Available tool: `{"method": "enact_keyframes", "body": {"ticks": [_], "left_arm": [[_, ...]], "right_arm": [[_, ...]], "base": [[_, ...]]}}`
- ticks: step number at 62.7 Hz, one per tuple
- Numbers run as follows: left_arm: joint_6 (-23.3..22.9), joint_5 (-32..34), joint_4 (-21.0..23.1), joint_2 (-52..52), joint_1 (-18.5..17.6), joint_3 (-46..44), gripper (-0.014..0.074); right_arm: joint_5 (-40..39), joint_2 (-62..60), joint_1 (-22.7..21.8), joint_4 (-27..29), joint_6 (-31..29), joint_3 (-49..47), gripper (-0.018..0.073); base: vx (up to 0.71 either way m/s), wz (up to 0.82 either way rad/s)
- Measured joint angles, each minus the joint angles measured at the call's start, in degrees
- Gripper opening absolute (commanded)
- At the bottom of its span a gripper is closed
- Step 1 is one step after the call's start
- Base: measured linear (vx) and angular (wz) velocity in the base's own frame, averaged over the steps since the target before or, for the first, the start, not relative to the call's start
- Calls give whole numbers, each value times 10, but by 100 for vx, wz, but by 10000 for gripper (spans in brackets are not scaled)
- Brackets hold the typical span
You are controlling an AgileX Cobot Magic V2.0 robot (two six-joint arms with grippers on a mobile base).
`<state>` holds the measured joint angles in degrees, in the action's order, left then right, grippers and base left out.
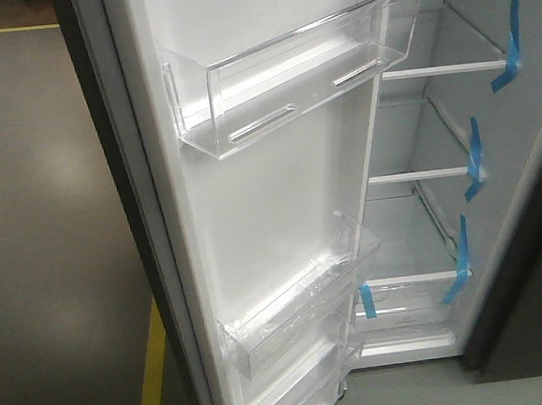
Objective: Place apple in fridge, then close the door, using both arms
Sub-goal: 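Raise the right gripper with the apple toward the upper door bin, then lower the apple into the upper door bin and open the right gripper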
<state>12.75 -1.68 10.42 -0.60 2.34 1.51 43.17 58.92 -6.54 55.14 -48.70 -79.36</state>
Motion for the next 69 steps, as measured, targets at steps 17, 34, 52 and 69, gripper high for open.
{"method": "enact_keyframes", "body": {"ticks": [17, 34, 52, 69], "left_arm": [[0, 0, 0, 0, 0, 0, -6], [0, 0, 0, 0, 0, 0, -6], [0, 0, 0, 0, 0, 0, -6], [0, 0, 0, 0, 0, 0, -6]], "right_arm": [[157, 238, 1, 85, -43, -224, -6], [214, 393, 52, 30, -25, -363, 30], [211, 426, 100, -30, -24, -383, 367], [186, 426, 102, -38, 0, -385, 667]], "base": [[0, 0], [0, 0], [0, 0], [0, 0]]}}
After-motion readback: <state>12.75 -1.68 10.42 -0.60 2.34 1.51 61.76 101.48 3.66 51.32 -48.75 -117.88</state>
